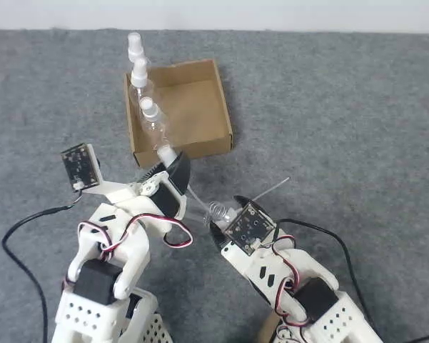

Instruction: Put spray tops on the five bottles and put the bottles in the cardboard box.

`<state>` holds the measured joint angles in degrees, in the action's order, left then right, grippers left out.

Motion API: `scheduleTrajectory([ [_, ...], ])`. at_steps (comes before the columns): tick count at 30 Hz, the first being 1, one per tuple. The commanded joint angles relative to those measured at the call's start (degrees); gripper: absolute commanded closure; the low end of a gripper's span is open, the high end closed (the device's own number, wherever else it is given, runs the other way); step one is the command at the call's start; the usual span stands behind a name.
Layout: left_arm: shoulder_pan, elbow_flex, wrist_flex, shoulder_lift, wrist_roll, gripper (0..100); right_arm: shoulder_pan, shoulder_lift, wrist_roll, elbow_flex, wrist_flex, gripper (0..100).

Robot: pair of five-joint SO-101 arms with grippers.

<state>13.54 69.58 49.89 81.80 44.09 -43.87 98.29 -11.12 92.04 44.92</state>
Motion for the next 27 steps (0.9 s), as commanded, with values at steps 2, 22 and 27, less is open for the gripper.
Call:
scheduleTrajectory([
  [2,3.8,0.2,-1.5,0.7,-2.5,99,0.1,1.3,0.6,-1.9,-1.4,87.2],
  [22,12.0,5.2,-1.8,0.7,-7.5,99,0.1,1.3,0.6,-2.0,-1.4,87.1],
  [27,13.3,5.8,-1.8,0.7,-7.6,99,0.2,1.3,0.6,-2.0,-2.2,87.1],
])
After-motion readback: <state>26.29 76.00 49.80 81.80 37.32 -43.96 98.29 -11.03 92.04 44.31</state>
